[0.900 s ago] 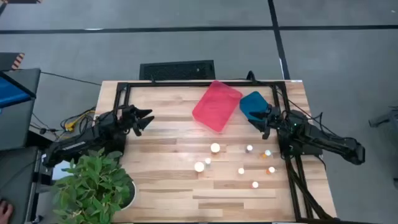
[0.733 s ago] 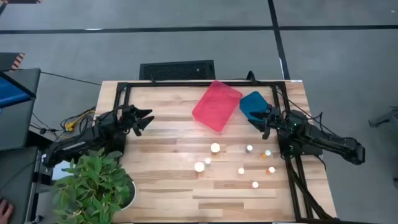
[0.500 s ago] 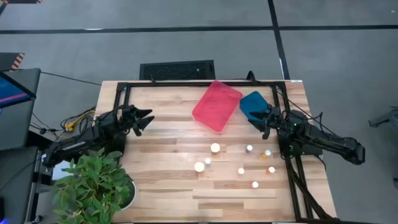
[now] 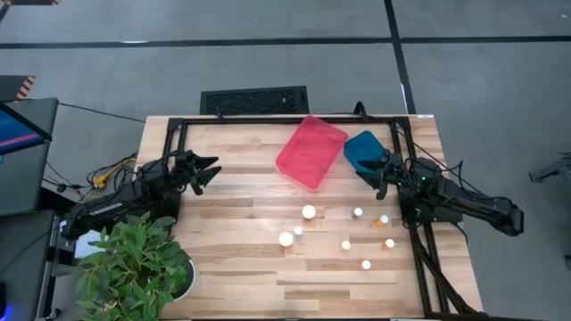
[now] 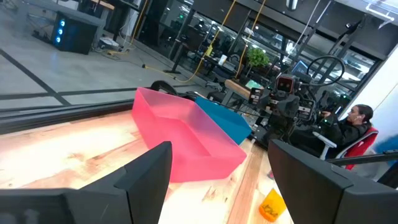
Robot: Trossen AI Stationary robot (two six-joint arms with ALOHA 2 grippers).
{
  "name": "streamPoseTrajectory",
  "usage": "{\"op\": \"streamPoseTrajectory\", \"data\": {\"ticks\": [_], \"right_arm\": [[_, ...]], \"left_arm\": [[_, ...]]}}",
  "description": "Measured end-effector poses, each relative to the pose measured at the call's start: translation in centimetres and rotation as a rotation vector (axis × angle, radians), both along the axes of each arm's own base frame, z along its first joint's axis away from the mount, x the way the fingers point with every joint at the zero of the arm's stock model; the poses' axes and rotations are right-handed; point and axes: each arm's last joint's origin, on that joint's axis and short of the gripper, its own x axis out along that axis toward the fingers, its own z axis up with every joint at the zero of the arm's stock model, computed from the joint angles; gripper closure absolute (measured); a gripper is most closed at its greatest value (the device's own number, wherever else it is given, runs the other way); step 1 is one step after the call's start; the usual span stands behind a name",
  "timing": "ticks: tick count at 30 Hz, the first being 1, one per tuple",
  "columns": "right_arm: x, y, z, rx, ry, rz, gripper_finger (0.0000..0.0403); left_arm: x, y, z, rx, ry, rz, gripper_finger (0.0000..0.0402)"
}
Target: Pick and place medicine bottles into bin by pill shape (circle, oval)
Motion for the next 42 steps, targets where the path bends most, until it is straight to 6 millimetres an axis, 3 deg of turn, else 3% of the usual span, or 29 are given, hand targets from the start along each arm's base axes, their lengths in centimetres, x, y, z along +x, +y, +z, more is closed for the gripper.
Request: {"op": "streamPoseTrajectory", "data": {"ticks": [27, 37, 42], "right_arm": [[0.0, 0.0, 0.0, 0.0, 0.0, 0.0, 0.0178], [0.0, 0.0, 0.02, 0.001, -0.001, 0.0, 0.0178], [0.05, 0.12, 0.02, 0.119, -0.036, 0.011, 0.0178]], "left_arm": [[-0.02, 0.03, 0.01, 0.014, 0.006, 0.013, 0.0142], [-0.04, 0.08, 0.07, -0.164, -0.079, 0.027, 0.0142], [-0.11, 0.22, 0.13, -0.254, -0.133, 0.076, 0.0143]]}}
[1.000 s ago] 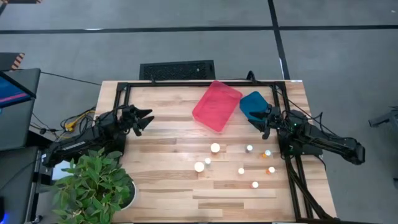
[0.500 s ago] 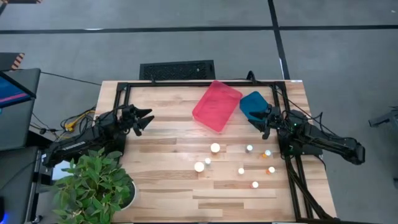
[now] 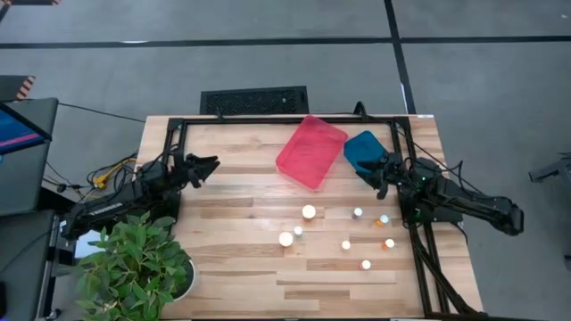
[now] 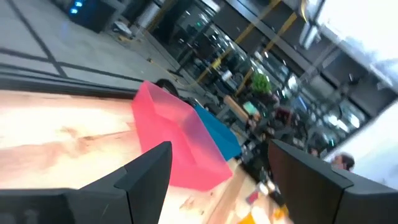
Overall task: Pick and place medicine bottles into bin by pill shape (circle, oval)
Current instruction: Put the blue capsule bottle into the blue bin
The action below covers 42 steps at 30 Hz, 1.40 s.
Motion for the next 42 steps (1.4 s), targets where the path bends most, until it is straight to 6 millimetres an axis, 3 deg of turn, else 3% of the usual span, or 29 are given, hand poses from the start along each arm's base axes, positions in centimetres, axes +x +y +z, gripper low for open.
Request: {"op": "streamPoseTrajectory", "data": {"ticks": [6, 16, 29, 36, 42], "right_arm": [[0.0, 0.1, 0.0, 0.013, -0.004, 0.01, 0.0178], [0.0, -0.1, 0.0, -0.024, 0.007, -0.039, 0.0178], [0.0, 0.0, 0.2, 0.247, -0.097, -0.039, 0.0178], [-0.2, 0.0, 1.9, 0.204, -0.264, -0.016, 0.0178], [-0.5, 0.1, 3.7, 0.178, -0.325, -0.017, 0.0178]], "left_arm": [[-0.1, 0.1, 0.1, -0.07, -0.047, 0.035, 0.0142], [-0.1, 0.1, 0.1, -0.014, -0.016, 0.043, 0.0142], [-0.2, 0.3, 0.4, -0.049, -0.073, 0.114, 0.0143], [-0.3, 0.3, 0.8, -0.141, -0.176, 0.124, 0.0143], [-0.4, 0.1, 2.1, -0.119, -0.243, 0.062, 0.0142]]}}
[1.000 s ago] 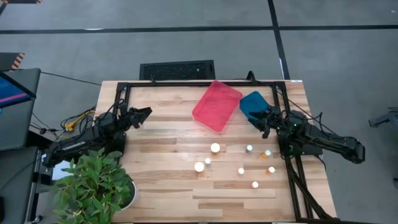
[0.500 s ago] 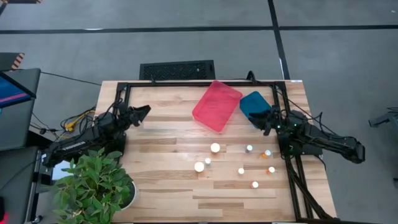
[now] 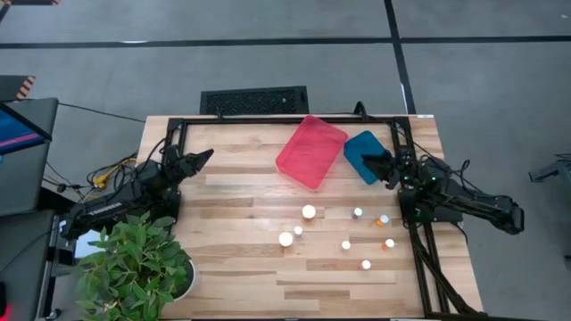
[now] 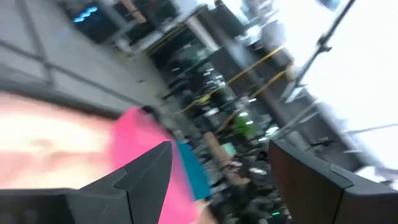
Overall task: Pick and place medicine bottles into bin by pill shape (circle, oval)
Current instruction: Put the blue capsule bottle into the blue bin
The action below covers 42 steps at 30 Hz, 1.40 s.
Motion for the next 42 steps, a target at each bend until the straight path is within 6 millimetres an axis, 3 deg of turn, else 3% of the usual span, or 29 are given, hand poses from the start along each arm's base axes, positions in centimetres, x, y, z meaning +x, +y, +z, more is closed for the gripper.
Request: {"op": "streamPoseTrajectory", "data": {"ticks": [8, 15, 18, 23, 28, 34, 42], "right_arm": [[-1.4, 0.4, 4.5, -0.153, -0.088, -0.087, 0.0178], [-3.5, 0.9, 9.0, -0.361, -0.105, -0.253, 0.0178], [-4.5, 1.2, 10.8, -0.42, -0.017, -0.32, 0.0178], [-5.2, 1.1, 13.0, -0.436, 0.282, -0.389, 0.0178], [-4.0, 0.6, 14.2, -0.379, 0.617, -0.332, 0.0178], [-0.9, -0.6, 13.9, -0.277, 1.026, -0.195, 0.0178], [2.8, -0.8, 12.9, -0.167, 1.245, 0.129, 0.0178]], "left_arm": [[-0.8, -0.7, 3.7, 0.08, -0.161, -0.075, 0.0142], [-0.7, -1.3, 6.7, 0.127, -0.153, -0.136, 0.0142], [0.0, -1.3, 7.8, 0.147, -0.115, -0.153, 0.0142], [1.3, -1.1, 9.4, 0.159, -0.04, -0.166, 0.0143], [2.5, -1.0, 10.3, 0.167, 0.013, -0.204, 0.0142], [3.1, -0.9, 10.5, 0.168, 0.048, -0.221, 0.0142], [3.1, -0.9, 10.4, 0.168, 0.056, -0.24, 0.0142]]}}
